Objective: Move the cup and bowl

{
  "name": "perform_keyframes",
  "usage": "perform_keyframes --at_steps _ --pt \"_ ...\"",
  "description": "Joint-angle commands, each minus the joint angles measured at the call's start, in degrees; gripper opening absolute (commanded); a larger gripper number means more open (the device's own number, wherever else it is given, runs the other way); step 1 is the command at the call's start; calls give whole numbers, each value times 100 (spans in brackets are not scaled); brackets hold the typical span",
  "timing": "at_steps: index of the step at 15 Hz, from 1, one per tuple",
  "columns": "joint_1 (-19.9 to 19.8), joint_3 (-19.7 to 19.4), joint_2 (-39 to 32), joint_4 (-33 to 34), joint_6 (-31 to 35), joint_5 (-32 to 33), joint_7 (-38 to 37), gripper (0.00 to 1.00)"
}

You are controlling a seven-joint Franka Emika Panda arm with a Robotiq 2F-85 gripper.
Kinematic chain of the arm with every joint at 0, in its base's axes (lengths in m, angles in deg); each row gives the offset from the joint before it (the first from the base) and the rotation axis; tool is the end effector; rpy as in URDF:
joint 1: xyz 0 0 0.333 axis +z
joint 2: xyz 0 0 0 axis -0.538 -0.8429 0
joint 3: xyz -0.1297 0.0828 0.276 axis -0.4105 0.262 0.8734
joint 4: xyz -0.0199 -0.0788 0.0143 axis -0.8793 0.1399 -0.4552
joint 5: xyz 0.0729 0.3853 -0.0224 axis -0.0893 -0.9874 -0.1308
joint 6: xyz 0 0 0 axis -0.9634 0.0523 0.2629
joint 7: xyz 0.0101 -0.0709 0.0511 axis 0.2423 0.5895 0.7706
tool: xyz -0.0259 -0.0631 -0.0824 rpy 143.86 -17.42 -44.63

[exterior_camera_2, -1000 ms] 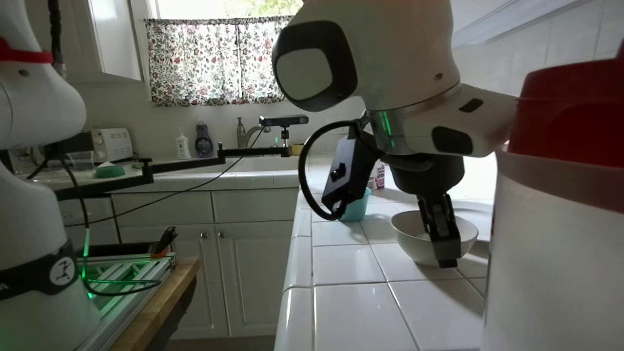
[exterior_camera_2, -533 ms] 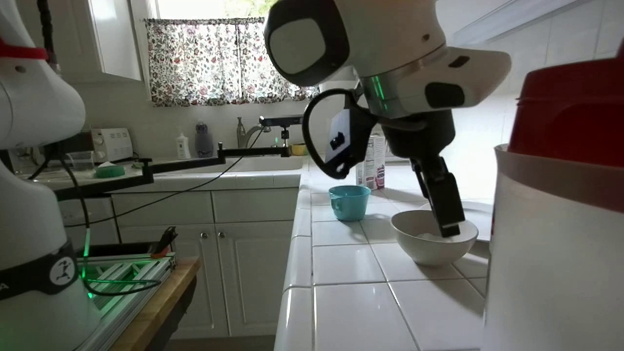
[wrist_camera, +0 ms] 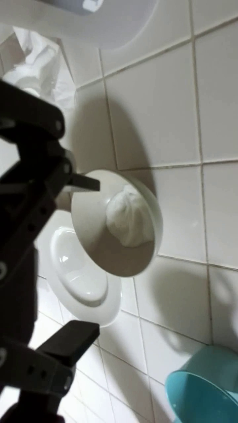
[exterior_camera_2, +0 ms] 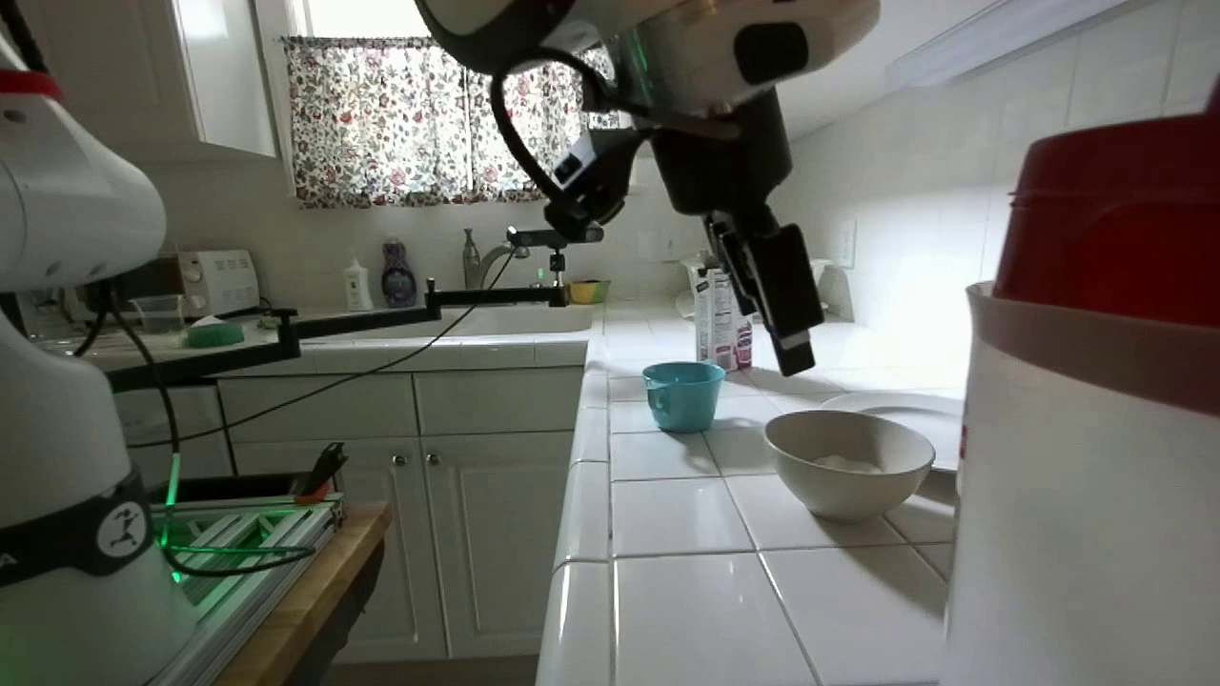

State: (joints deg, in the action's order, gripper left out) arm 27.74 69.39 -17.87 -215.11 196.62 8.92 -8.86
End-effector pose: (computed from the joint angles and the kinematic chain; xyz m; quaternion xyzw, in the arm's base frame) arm 0.4655 -0.0521 0.3768 -0.9725 0.0276 -0.1936 0.1265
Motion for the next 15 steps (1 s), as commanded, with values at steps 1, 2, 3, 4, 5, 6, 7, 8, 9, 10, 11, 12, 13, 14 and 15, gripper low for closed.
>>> perform_keyframes --at_steps 1,2,3,4,5,6,7,8,9,10,11,12,13,14,15 --pt "110 -391 756 -340 -853 915 -365 100" --pt "83 -449 910 -366 -1083 1210 -481 100" --pt "59 -508 1040 -375 -1336 1475 -569 100" --pt "63 -592 1155 -354 -1614 1648 -598 100" --pt "42 -640 1265 -355 -1818 1858 -642 100" --pt "44 -705 1354 -320 -2054 2022 -641 100" --pt "192 -786 1150 -258 -1760 1798 -547 100" --pt "180 -818 1233 -258 -1908 1901 -551 100" --pt "176 -834 1279 -261 -1977 1949 -552 100" --pt "176 -834 1292 -268 -1984 1963 -553 100" --pt "178 -833 1290 -275 -1984 1965 -553 100" --pt "178 -833 1290 -281 -1984 1966 -553 100" --pt "178 -833 1290 -284 -1984 1967 -553 100" --pt "178 -833 1290 -286 -1984 1967 -553 100" --pt "178 -833 1290 -286 -1984 1967 -553 100"
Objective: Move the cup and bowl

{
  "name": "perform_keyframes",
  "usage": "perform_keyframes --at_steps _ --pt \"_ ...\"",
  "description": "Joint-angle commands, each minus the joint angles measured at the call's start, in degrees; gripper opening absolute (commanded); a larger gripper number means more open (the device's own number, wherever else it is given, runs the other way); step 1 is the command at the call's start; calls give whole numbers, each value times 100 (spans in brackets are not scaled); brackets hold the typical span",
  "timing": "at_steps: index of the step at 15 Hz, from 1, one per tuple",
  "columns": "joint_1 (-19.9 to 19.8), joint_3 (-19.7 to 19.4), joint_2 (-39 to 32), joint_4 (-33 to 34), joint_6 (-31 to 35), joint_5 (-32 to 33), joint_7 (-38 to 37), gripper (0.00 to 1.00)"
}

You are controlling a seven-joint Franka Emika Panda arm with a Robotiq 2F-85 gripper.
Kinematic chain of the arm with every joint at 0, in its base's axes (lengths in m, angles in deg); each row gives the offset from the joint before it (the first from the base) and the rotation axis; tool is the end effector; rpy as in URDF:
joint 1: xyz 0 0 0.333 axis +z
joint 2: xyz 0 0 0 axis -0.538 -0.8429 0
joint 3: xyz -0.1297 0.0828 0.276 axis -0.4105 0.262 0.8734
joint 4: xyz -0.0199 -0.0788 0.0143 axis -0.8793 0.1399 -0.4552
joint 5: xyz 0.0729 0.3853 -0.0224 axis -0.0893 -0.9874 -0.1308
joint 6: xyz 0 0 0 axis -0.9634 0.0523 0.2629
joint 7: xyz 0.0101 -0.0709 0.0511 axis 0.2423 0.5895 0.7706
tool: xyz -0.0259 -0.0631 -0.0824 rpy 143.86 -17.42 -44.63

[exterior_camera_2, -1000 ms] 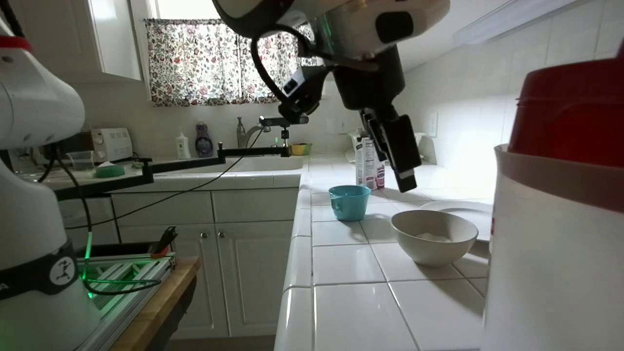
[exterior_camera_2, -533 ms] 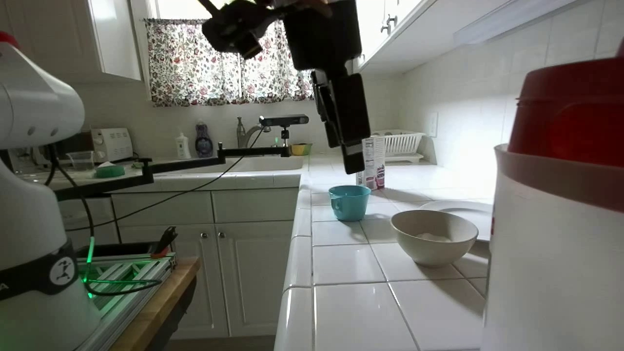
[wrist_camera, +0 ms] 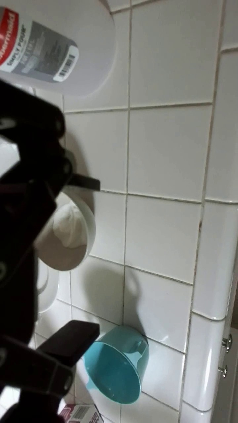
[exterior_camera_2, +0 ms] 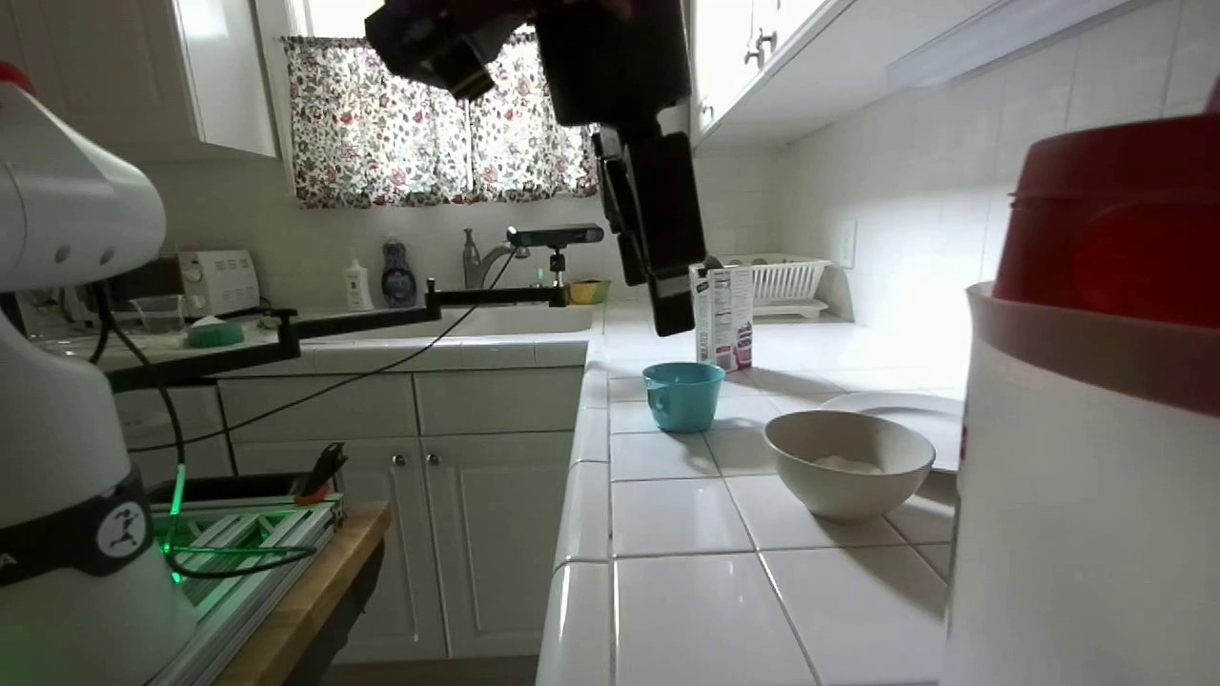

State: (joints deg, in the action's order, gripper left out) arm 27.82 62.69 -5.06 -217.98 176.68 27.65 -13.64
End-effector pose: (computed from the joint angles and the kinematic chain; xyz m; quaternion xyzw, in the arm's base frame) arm 0.4077 -0.0750 0.4177 -0.9892 -0.0334 -0.1002 0.1014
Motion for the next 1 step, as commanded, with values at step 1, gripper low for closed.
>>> perform_keyframes --at_steps 1 --pt "170 -163 10 0 9 94 -75 100"
